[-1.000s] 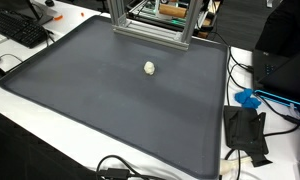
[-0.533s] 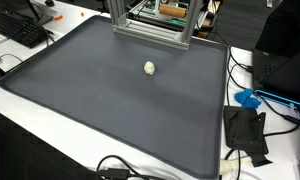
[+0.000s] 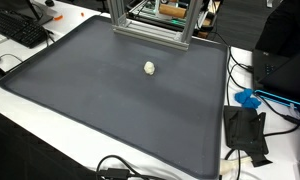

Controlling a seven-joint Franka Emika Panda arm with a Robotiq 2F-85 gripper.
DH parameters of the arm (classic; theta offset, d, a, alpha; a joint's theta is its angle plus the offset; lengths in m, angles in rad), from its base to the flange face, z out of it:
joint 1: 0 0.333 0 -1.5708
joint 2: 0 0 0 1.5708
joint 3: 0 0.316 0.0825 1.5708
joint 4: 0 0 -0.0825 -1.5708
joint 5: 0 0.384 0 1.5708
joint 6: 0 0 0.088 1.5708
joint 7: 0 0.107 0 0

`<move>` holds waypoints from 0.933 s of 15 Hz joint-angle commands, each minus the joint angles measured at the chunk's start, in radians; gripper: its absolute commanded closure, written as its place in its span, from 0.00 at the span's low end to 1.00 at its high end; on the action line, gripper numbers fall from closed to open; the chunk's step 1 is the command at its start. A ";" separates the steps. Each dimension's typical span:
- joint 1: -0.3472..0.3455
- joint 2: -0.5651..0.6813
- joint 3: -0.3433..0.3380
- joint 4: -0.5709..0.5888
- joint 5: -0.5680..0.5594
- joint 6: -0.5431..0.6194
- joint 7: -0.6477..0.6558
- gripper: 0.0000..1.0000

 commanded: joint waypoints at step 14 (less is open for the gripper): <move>0.019 0.006 0.010 0.010 0.023 -0.039 0.007 0.00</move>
